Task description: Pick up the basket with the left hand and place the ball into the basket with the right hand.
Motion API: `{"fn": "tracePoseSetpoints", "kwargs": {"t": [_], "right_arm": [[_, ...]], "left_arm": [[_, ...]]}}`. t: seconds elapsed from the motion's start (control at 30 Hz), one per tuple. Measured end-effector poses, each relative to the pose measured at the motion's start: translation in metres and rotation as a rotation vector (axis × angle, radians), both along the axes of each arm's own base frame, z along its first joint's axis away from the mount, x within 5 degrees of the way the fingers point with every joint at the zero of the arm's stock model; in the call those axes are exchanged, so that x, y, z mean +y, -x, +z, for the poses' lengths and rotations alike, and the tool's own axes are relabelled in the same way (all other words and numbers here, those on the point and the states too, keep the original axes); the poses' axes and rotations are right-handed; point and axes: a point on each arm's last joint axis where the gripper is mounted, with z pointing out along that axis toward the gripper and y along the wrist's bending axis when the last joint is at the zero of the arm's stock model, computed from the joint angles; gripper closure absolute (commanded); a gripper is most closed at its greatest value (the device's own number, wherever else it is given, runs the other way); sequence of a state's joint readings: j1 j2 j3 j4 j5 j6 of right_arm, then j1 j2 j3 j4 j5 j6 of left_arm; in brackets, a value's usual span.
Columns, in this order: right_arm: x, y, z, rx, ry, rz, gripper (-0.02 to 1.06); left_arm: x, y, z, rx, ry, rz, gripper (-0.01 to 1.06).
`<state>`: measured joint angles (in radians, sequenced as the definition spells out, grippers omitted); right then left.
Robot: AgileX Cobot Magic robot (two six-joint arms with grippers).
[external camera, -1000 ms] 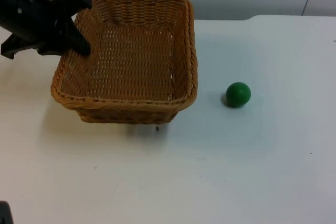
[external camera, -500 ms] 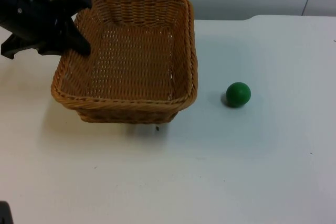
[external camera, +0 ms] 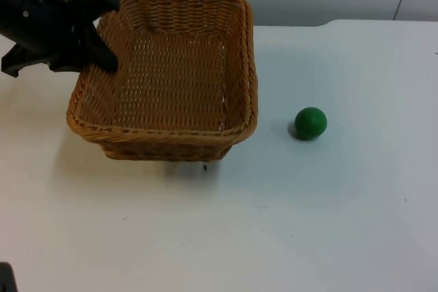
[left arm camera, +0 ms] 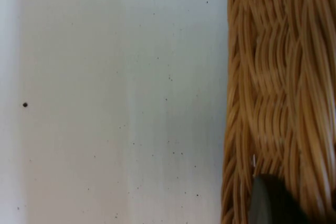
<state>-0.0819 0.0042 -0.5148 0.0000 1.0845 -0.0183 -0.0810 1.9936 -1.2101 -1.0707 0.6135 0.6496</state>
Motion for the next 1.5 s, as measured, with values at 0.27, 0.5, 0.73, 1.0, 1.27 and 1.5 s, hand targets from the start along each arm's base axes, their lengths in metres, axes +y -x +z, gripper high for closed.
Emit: {"fn": "tracePoseSetpoints", "kwargs": {"t": [0.27,0.5,0.73,1.0,1.27,1.5], "right_arm": [[0.0,0.0,0.0,0.0,0.0,0.0,1.05],[-0.001,-0.015,0.0,0.096,-0.008,0.0,1.05],[-0.005,-0.078,0.023,0.026,-0.02,0.002,1.05],[-0.015,-0.158,0.007,0.07,0.029,0.002,1.05],[-0.004,-0.227,-0.021,0.273,0.046,0.09,1.05],[0.043,-0.294,-0.031,0.45,0.105,0.261,1.05]], "left_arm": [[0.0,0.0,0.0,-0.002,-0.002,0.003,1.05],[0.0,0.0,0.0,-0.002,-0.002,0.003,1.05],[0.0,0.0,0.0,-0.004,-0.004,0.005,1.05],[0.0,0.0,0.0,-0.004,-0.004,0.005,1.05],[0.001,-0.001,0.0,-0.006,-0.006,0.008,1.05],[0.001,-0.001,0.0,-0.011,-0.01,0.014,1.05]]}}
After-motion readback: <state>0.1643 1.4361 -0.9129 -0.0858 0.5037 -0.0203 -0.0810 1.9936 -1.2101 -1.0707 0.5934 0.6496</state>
